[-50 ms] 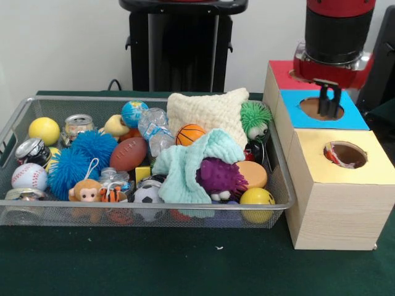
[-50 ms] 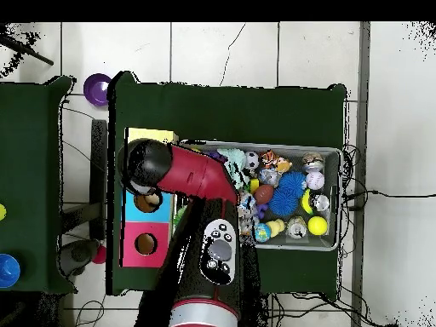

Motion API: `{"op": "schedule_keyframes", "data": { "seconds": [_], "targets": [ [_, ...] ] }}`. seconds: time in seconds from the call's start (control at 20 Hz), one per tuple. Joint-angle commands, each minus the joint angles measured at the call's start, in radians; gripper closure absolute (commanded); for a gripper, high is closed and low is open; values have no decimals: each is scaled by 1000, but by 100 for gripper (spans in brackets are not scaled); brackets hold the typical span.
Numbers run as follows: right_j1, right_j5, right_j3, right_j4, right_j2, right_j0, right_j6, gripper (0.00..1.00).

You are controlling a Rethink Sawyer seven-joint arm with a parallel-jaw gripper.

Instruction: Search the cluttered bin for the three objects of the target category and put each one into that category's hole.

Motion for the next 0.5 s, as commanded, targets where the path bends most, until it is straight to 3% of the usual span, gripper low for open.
{"op": "schedule_keyframes", "data": {
  "seconds": [0.05,0.25,0.5],
  "targets": [
    [84,-163,54,-138,-32,17,111,100],
    [88,-218,63,-148,-40,21,149,100],
    [68,-217,82,-113,-19,4,166,100]
  ]
}}
